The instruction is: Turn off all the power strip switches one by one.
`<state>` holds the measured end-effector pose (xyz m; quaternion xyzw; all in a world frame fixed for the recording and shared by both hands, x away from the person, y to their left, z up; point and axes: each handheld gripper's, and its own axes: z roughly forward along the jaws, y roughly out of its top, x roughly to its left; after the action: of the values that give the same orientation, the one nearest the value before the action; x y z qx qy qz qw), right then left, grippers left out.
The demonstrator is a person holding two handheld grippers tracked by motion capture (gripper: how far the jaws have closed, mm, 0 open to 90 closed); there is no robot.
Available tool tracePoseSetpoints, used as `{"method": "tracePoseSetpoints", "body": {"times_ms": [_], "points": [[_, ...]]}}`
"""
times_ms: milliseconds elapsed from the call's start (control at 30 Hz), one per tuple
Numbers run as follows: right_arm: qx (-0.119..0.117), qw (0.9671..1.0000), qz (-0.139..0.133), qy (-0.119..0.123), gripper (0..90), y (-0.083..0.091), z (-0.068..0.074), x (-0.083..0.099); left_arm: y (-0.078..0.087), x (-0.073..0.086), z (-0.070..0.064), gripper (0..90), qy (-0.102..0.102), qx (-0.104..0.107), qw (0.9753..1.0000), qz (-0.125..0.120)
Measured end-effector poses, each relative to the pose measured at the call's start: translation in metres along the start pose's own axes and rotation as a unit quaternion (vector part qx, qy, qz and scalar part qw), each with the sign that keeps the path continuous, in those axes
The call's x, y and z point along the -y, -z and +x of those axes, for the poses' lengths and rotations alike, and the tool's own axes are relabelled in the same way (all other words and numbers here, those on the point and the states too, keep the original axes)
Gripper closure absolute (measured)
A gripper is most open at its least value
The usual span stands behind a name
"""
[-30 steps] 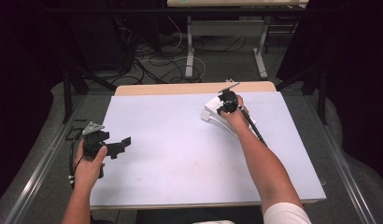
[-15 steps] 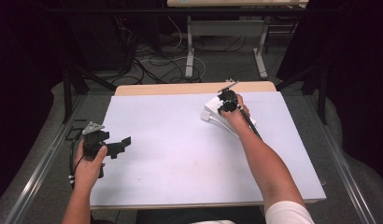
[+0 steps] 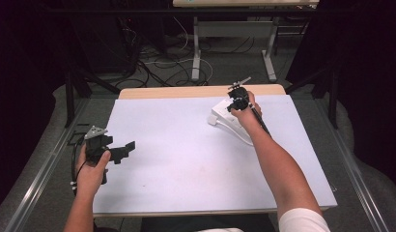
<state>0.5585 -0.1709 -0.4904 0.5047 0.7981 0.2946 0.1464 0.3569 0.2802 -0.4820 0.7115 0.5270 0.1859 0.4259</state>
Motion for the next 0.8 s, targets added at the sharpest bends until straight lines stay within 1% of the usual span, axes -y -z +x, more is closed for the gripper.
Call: {"method": "tracePoseSetpoints", "body": {"times_ms": [33, 67, 100, 167, 200, 267, 300, 367, 400, 467, 500, 533, 567, 633, 700, 733, 767, 800], "points": [[0.001, 1.0, 0.004, 0.008, 90.0, 0.002, 0.0, -0.002, 0.001, 0.0, 0.0, 3.5, -0.001, 0.001, 1.0, 0.004], [-0.003, 1.0, 0.001, 0.002, 90.0, 0.003, 0.001, -0.003, 0.0, 0.0, 0.0, 3.5, -0.002, 0.001, 1.0, 0.002], [0.002, 1.0, 0.003, 0.002, 90.0, 0.002, 0.002, -0.005, 0.0, 0.0, 0.001, 3.5, -0.002, 0.001, 1.0, 0.002], [0.0, 0.9999, 0.004, 0.01, 90.0, 0.003, 0.002, -0.007, 0.0, 0.0, 0.001, 3.5, -0.001, 0.001, 1.0, 0.0], [0.004, 1.0, 0.002, 0.001, 90.0, 0.002, 0.004, -0.009, 0.0, 0.0, 0.001, 3.5, -0.002, 0.001, 1.0, 0.0], [0.001, 0.9999, 0.004, 0.012, 90.0, 0.003, 0.004, -0.01, 0.0, 0.0, 0.001, 3.5, -0.002, 0.002, 1.0, 0.001], [0.002, 1.0, 0.005, 0.008, 90.0, 0.003, 0.005, -0.012, 0.0, 0.0, 0.001, 3.5, -0.001, 0.002, 1.0, 0.001], [0.002, 1.0, 0.004, 0.007, 90.0, 0.002, 0.005, -0.013, 0.0, 0.0, 0.001, 3.5, -0.002, 0.001, 1.0, 0.001], [0.003, 1.0, 0.001, 0.002, 90.0, 0.001, 0.005, -0.014, 0.0, 0.001, 0.001, 3.5, -0.001, -0.001, 1.0, -0.005], [0.004, 1.0, 0.005, 0.008, 90.0, 0.0, 0.004, -0.014, 0.001, 0.001, 0.001, 3.5, -0.001, -0.001, 1.0, -0.004], [0.004, 0.9999, 0.009, 0.003, 90.0, 0.0, 0.004, -0.015, 0.001, 0.001, 0.001, 3.5, 0.0, -0.002, 1.0, -0.005], [0.005, 0.9999, 0.009, 0.002, 90.0, -0.001, 0.003, -0.015, 0.002, 0.0, 0.002, 3.5, 0.0, 0.0, 1.0, 0.0], [0.002, 1.0, 0.007, -0.003, 90.0, -0.002, 0.004, -0.015, 0.002, 0.0, 0.002, 3.5, 0.0, 0.0, 1.0, -0.002], [0.008, 0.9999, 0.007, 0.002, 90.0, -0.003, 0.002, -0.015, 0.001, 0.001, 0.002, 3.5, 0.002, -0.002, 1.0, -0.007], [0.006, 0.9999, 0.006, -0.005, 90.0, -0.005, 0.001, -0.015, 0.001, 0.001, 0.002, 3.5, 0.002, -0.002, 1.0, -0.003], [0.005, 1.0, 0.006, -0.003, 90.0, -0.006, 0.0, -0.015, 0.001, 0.001, 0.003, 3.5, 0.002, -0.001, 1.0, -0.003], [0.002, 1.0, 0.007, 0.0, 90.0, -0.007, 0.0, -0.015, 0.001, 0.001, 0.002, 3.5, 0.006, -0.001, 1.0, -0.004], [0.003, 1.0, 0.005, -0.003, 90.0, -0.008, 0.0, -0.015, 0.001, 0.002, 0.002, 3.5, 0.006, -0.001, 1.0, -0.002]]}}
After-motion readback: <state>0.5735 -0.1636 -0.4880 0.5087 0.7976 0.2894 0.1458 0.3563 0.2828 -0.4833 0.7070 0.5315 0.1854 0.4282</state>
